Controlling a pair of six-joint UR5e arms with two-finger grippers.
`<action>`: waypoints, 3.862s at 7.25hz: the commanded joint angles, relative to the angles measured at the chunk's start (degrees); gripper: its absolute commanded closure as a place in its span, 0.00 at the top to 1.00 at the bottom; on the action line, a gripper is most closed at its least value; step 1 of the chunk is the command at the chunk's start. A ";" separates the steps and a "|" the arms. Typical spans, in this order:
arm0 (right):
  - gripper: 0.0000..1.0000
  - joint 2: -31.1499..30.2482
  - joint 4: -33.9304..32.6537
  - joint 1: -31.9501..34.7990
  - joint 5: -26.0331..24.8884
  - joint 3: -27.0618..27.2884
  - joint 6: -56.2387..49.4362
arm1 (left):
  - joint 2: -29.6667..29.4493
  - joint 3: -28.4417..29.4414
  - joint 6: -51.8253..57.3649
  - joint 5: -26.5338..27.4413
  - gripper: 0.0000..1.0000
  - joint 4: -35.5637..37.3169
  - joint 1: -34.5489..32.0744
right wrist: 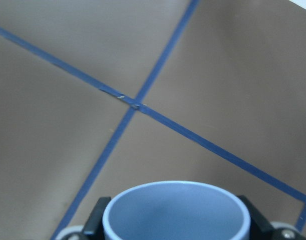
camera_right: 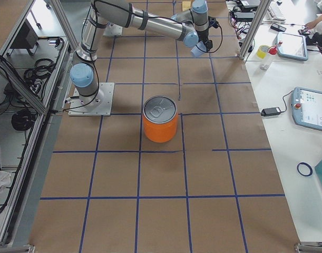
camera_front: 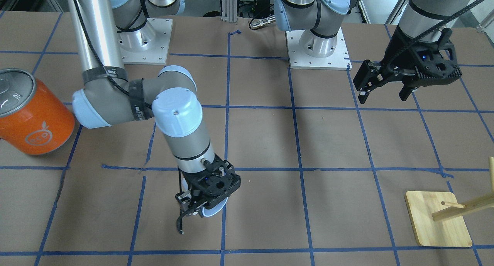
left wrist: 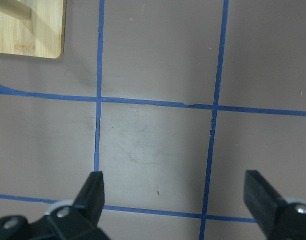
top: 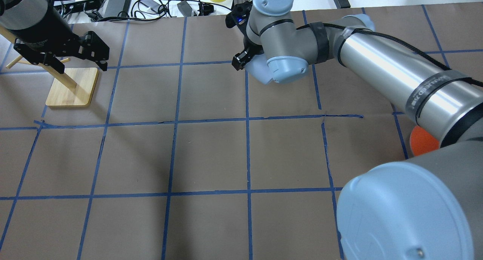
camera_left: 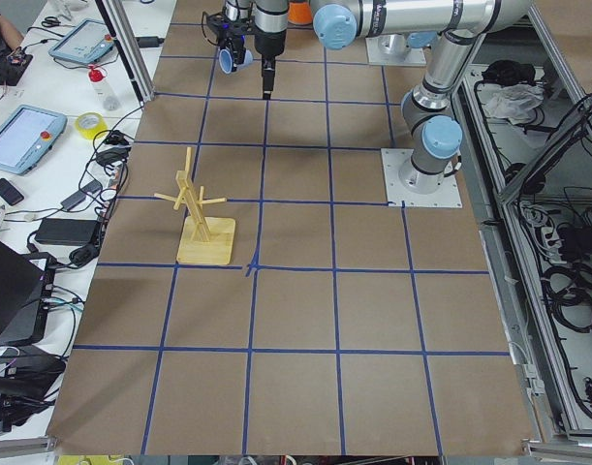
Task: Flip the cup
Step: 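Lift the cup with the right gripper and carry it toward the table center, then tip the cup onto its side on the table and open the right gripper, then raise the right gripper away while the left gripper reaches toward the lying cup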
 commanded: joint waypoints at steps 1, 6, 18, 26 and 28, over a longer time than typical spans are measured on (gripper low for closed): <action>0.04 2.48 -0.78 5.53 0.09 0.35 -14.72 | 0.28 -0.55 0.51 -0.06 1.00 -0.16 0.19; 0.10 4.25 -6.65 8.71 0.18 5.44 -31.64 | 0.81 -1.17 0.51 0.03 1.00 -0.59 0.10; 1.00 1.98 -7.64 8.72 0.00 5.46 -28.92 | 1.60 -3.45 0.43 1.35 1.00 -4.72 0.46; 0.95 -21.92 16.87 -9.18 2.90 5.28 -22.70 | -11.91 -9.17 -8.88 -23.68 1.00 15.98 -1.29; 1.00 -23.79 16.98 -11.59 2.29 5.54 -7.42 | -17.70 -9.08 -17.09 -28.32 1.00 25.19 -6.03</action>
